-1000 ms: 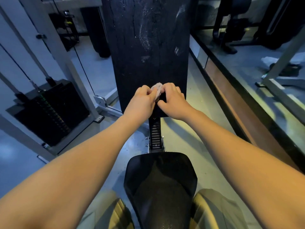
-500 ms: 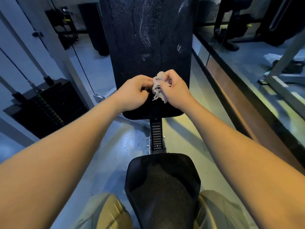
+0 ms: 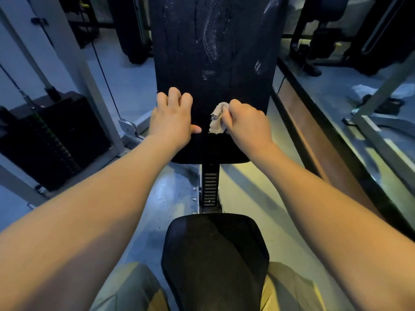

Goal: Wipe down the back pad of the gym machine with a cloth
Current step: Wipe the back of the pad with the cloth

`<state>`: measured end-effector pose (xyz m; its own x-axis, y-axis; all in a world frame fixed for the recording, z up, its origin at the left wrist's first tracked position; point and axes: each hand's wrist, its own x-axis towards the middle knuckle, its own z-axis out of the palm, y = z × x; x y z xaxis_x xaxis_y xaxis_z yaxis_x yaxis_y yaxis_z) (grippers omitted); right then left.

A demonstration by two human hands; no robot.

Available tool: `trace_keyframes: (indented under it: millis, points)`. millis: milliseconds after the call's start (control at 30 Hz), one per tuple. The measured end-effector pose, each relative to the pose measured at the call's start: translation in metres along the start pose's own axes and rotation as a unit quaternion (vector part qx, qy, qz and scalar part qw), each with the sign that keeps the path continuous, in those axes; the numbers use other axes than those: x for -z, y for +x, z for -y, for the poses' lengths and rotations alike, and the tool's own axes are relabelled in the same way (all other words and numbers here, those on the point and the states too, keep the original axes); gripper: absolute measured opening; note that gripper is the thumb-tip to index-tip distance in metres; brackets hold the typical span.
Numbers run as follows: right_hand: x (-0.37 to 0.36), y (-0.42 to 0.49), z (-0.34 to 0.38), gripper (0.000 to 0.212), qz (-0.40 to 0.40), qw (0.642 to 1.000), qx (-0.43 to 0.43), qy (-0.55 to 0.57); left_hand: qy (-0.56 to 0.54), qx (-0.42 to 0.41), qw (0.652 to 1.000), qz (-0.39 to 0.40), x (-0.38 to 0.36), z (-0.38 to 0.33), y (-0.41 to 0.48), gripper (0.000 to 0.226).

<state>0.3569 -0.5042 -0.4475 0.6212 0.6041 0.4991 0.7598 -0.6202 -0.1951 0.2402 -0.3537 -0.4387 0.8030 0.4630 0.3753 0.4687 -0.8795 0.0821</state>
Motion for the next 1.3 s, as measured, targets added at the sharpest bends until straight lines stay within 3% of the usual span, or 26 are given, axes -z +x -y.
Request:
trace_keyframes:
  millis: [100,267,433,567,633,767,833,933,1100,1200,1300]
  points:
    - [0.017,0.019,-0.002,0.027,-0.076,0.997,0.000,0.034,0.001,-0.002,1.000,-0.007,-0.002,-0.002,-0.001,0.065]
    - [0.019,0.028,0.020,0.019,-0.050,0.994,-0.075,-0.058,0.006,0.003,1.000,-0.012,-0.006,-0.005,-0.004,0.062]
    - [0.009,0.001,0.025,0.013,0.017,0.995,0.004,-0.100,0.013,0.006,1.000,-0.007,-0.005,-0.006,-0.005,0.062]
    - [0.025,0.024,0.023,0.028,-0.065,0.991,-0.047,-0.108,0.013,0.014,1.000,0.001,-0.004,-0.008,-0.004,0.061]
    - [0.020,0.024,0.030,0.026,-0.065,0.990,-0.056,-0.113,0.017,0.014,1.000,0.001,-0.005,-0.009,-0.005,0.061]
    - [-0.002,-0.003,0.034,0.003,0.025,0.997,-0.029,-0.071,0.017,0.016,1.000,-0.001,-0.005,-0.009,-0.006,0.060]
    - [0.003,-0.010,0.028,0.014,0.045,0.995,0.006,-0.084,0.015,0.020,1.000,0.003,-0.004,-0.011,-0.006,0.059]
    - [0.021,0.002,0.018,0.014,0.022,0.996,0.032,-0.076,0.015,0.029,0.999,0.009,-0.002,-0.014,-0.006,0.059]
    - [0.020,0.011,0.014,0.008,-0.007,1.000,-0.015,-0.003,0.019,0.029,0.999,0.009,-0.002,-0.014,-0.007,0.062]
    - [0.009,-0.007,0.013,0.017,-0.049,0.993,-0.044,0.100,0.022,0.030,0.999,0.005,-0.004,-0.013,-0.006,0.062]
    - [0.001,-0.014,0.007,0.025,-0.117,0.985,-0.012,0.123,0.022,0.030,0.999,0.004,-0.005,-0.014,-0.007,0.061]
